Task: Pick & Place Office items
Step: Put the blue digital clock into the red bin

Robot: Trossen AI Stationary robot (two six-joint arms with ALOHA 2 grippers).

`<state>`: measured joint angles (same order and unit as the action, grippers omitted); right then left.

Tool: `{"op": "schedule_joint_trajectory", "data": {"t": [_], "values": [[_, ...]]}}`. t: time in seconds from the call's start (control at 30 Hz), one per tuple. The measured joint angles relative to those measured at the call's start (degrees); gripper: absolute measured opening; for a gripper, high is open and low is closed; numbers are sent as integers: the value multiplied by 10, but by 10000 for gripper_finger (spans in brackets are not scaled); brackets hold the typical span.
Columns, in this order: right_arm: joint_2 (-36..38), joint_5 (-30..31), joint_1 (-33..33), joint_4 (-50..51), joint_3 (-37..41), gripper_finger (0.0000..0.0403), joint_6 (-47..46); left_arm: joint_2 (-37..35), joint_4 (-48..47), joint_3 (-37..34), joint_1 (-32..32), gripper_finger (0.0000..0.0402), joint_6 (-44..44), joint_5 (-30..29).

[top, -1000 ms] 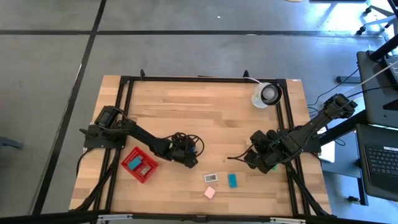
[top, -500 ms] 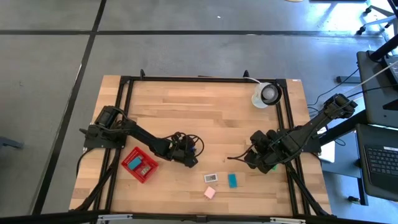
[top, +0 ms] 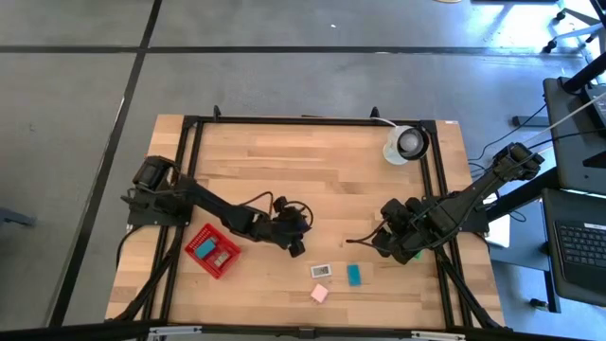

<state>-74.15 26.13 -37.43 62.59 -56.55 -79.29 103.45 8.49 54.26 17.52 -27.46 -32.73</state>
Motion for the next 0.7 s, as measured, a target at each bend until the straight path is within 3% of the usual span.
{"op": "schedule_joint_trajectory", "data": {"t": [0.23, 0.7], "values": [[0, 3, 0, 0, 0, 263, -1, -77, 40, 0, 1, 155, 4, -12], [0, 109, 2, -10, 0, 263, -36, -182, 205, 1, 8, 155, 138, -23]]}}
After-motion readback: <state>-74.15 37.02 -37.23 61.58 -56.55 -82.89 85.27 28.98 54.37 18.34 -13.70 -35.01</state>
